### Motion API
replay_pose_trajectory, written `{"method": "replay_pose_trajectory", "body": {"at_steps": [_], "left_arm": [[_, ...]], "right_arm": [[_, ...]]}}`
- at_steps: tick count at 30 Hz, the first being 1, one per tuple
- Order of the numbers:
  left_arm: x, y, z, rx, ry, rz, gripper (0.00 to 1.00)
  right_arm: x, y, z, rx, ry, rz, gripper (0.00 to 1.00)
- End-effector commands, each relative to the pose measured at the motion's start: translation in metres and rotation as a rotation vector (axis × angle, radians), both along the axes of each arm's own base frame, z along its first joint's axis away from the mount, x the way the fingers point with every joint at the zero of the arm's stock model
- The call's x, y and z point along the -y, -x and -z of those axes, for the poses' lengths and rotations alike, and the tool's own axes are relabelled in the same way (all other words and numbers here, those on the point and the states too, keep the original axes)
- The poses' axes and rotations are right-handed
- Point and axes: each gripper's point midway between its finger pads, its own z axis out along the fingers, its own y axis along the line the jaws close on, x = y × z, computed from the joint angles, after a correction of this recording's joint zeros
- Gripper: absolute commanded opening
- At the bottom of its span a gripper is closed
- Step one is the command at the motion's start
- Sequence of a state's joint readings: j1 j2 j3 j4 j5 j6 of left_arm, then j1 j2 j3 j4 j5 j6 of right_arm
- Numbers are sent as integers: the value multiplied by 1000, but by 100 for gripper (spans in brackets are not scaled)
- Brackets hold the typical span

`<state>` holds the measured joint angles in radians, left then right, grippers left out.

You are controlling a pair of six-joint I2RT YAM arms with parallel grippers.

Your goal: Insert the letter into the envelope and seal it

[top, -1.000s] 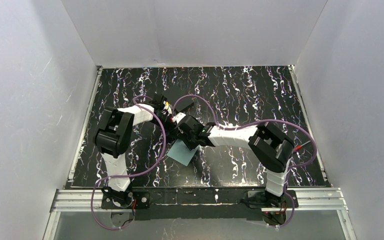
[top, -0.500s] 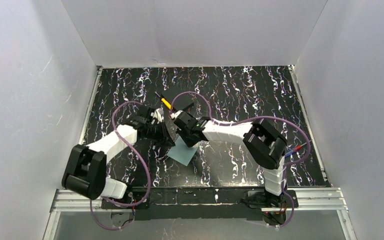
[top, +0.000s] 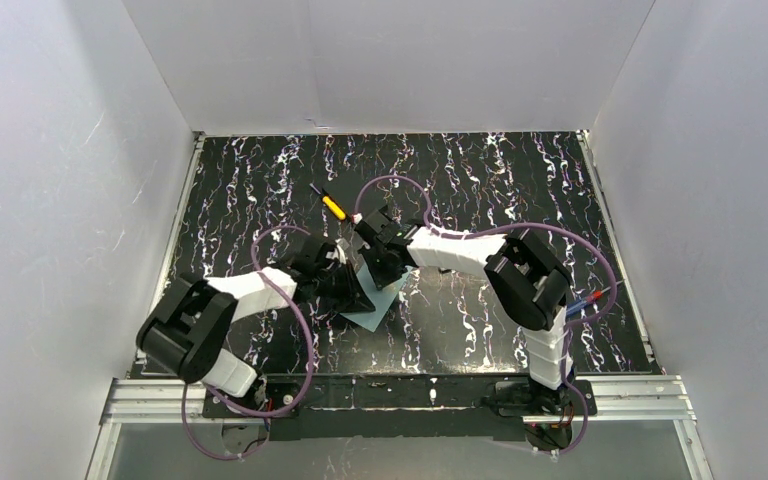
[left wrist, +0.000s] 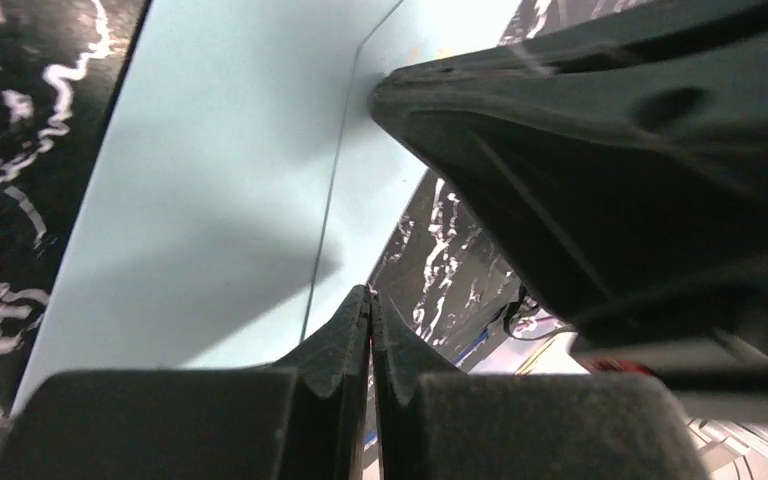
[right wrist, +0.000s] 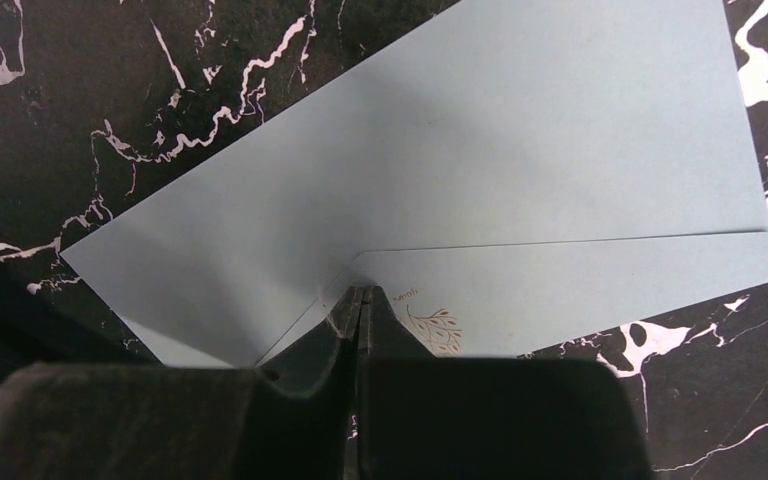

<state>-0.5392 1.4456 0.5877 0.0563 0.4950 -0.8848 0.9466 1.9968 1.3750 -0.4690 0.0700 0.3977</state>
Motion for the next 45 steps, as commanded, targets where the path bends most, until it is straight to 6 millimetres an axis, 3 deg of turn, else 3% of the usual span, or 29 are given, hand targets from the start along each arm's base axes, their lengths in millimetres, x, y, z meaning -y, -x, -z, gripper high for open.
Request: {"method": "replay_pose_trajectory", "body": {"at_steps": [1, 8, 17, 22, 26, 35, 45], "left_arm": [[14, 4, 15, -103, 10, -6, 0], [-16, 32, 44, -240, -165, -24, 0], [-33, 52, 65, -337, -258, -35, 0], [-36, 58, 70, -374, -254, -43, 0], [-37, 62, 72, -397, -243, -39, 0], [-43, 65, 74, -409, -250, -37, 0], [-46, 66, 77, -419, -246, -40, 0]], "right_arm": [[38, 25, 77, -140, 188, 71, 7], [35, 19, 66, -91, 172, 83, 8], [20, 59, 60, -50, 173, -33, 11], [18, 64, 56, -41, 175, -28, 11], [19, 53, 55, -11, 199, -28, 12], [35, -1, 51, 25, 220, 67, 15], [49, -27, 41, 115, 287, 86, 15]]}}
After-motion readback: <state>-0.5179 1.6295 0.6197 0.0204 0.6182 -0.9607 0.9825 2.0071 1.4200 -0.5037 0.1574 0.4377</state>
